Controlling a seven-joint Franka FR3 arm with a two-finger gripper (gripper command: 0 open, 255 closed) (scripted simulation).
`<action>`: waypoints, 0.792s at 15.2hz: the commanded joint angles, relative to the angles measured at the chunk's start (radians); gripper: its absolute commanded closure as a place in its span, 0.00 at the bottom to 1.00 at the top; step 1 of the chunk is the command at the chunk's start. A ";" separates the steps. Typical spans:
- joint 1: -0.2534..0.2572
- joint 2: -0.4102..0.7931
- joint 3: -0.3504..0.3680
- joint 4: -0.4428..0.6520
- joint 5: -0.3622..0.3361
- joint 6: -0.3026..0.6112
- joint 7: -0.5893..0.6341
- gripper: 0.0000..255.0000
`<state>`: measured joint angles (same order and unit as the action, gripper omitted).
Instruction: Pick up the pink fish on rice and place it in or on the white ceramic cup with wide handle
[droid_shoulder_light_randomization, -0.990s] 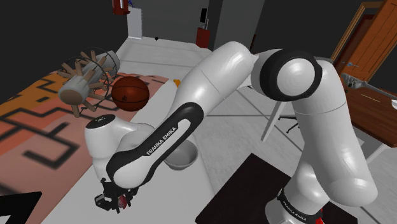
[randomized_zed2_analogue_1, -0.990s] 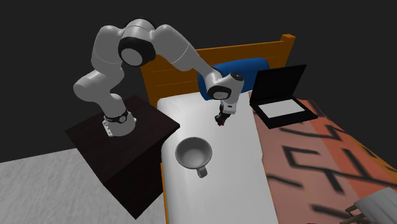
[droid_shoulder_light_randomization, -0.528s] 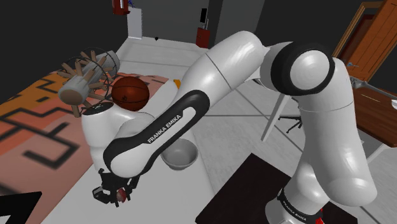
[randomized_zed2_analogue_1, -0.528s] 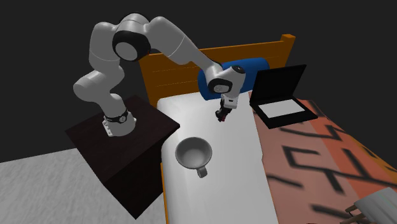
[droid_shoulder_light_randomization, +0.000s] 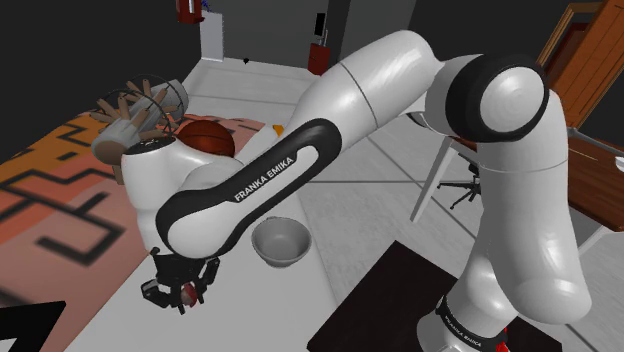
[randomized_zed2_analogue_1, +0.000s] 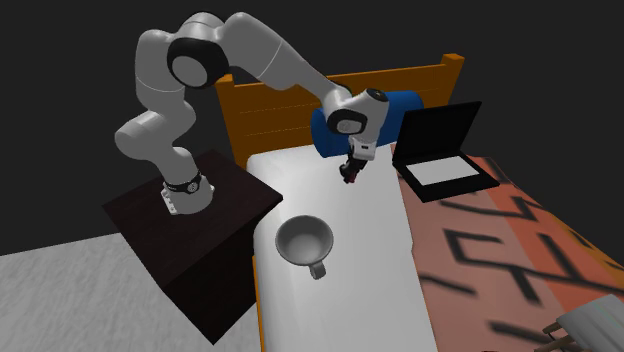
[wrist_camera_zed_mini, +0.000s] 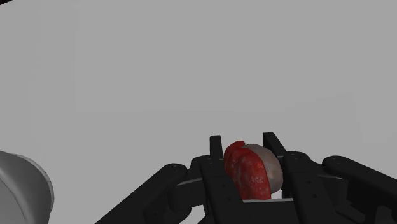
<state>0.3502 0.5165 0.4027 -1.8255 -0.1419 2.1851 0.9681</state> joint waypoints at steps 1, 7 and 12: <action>-0.003 -0.017 0.005 0.004 0.007 -0.021 -0.003 1.00; -0.012 -0.064 0.017 0.022 0.027 -0.083 -0.011 1.00; -0.073 -0.142 0.014 -0.070 0.055 -0.066 -0.078 1.00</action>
<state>0.2979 0.3986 0.4188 -1.8626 -0.0953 2.1095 0.9135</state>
